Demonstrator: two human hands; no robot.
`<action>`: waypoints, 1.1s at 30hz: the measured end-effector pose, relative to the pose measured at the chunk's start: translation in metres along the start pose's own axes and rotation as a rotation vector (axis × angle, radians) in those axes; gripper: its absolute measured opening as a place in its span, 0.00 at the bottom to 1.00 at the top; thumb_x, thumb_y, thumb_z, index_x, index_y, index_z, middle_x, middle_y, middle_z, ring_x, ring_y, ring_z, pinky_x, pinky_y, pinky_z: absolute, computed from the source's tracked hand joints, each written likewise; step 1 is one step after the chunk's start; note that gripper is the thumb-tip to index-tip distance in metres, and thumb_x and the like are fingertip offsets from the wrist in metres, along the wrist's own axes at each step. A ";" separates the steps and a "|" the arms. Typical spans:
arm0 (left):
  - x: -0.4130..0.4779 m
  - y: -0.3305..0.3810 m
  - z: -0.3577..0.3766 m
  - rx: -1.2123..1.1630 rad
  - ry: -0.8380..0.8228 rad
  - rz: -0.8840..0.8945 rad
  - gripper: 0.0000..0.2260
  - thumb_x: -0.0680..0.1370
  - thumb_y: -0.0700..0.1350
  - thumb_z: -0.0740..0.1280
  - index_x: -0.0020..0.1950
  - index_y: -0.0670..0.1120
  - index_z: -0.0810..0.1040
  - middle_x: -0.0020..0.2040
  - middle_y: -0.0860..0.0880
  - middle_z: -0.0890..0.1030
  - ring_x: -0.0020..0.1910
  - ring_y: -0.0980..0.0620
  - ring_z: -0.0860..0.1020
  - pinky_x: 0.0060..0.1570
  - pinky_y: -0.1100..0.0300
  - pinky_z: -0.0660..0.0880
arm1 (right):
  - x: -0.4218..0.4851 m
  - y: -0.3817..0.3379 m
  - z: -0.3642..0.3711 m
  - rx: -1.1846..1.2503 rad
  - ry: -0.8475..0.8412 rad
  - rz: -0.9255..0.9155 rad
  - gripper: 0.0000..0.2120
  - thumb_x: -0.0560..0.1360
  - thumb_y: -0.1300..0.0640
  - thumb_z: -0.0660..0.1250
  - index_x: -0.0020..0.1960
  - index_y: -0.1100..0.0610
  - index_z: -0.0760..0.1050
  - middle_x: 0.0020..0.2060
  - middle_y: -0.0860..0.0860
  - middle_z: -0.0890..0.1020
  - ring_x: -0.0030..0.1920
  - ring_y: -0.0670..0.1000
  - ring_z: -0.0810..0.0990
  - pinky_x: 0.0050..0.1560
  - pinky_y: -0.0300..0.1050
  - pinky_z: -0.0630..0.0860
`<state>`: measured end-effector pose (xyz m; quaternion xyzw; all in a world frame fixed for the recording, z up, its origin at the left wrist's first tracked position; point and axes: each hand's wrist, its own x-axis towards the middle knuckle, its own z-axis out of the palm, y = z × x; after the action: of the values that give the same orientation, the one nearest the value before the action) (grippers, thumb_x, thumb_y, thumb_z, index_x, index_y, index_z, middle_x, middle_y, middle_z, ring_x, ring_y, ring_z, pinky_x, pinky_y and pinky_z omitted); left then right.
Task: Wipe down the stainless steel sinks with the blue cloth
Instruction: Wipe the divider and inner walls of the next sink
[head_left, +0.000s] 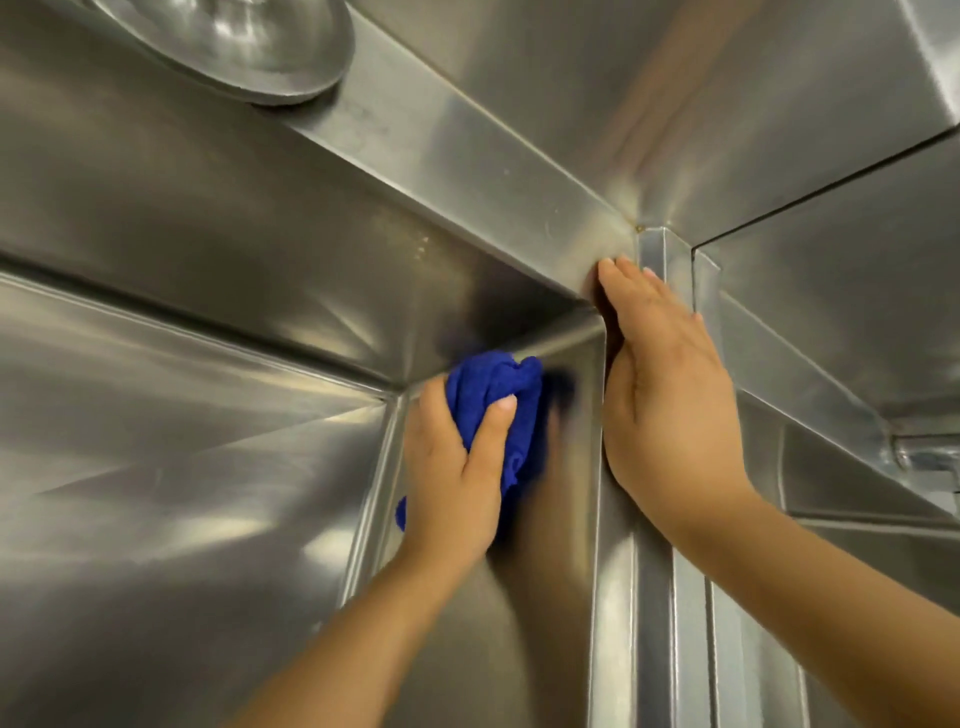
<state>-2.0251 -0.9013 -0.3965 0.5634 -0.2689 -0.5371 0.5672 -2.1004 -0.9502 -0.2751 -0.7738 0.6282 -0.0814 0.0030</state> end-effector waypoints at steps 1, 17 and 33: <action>0.012 -0.014 -0.001 0.026 0.029 -0.041 0.20 0.70 0.65 0.61 0.57 0.55 0.70 0.57 0.51 0.77 0.58 0.52 0.75 0.61 0.53 0.71 | 0.000 0.002 0.000 -0.001 -0.002 0.001 0.28 0.74 0.65 0.51 0.73 0.55 0.66 0.72 0.52 0.69 0.74 0.52 0.63 0.74 0.59 0.58; 0.015 -0.054 -0.017 -0.011 0.049 -0.171 0.15 0.69 0.62 0.64 0.52 0.59 0.71 0.53 0.56 0.78 0.55 0.56 0.77 0.58 0.63 0.70 | 0.001 0.006 0.001 0.020 0.012 -0.014 0.27 0.75 0.64 0.50 0.72 0.54 0.67 0.71 0.51 0.69 0.74 0.52 0.64 0.74 0.59 0.59; -0.018 0.008 -0.010 -0.160 -0.053 -0.151 0.12 0.72 0.55 0.68 0.54 0.59 0.71 0.57 0.54 0.79 0.56 0.59 0.77 0.60 0.60 0.72 | 0.001 0.000 -0.003 0.057 -0.010 0.030 0.27 0.74 0.62 0.49 0.73 0.54 0.67 0.71 0.51 0.70 0.74 0.51 0.63 0.73 0.58 0.60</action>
<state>-2.0183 -0.8835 -0.3861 0.5204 -0.1970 -0.6128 0.5611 -2.1004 -0.9505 -0.2716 -0.7643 0.6371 -0.0950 0.0295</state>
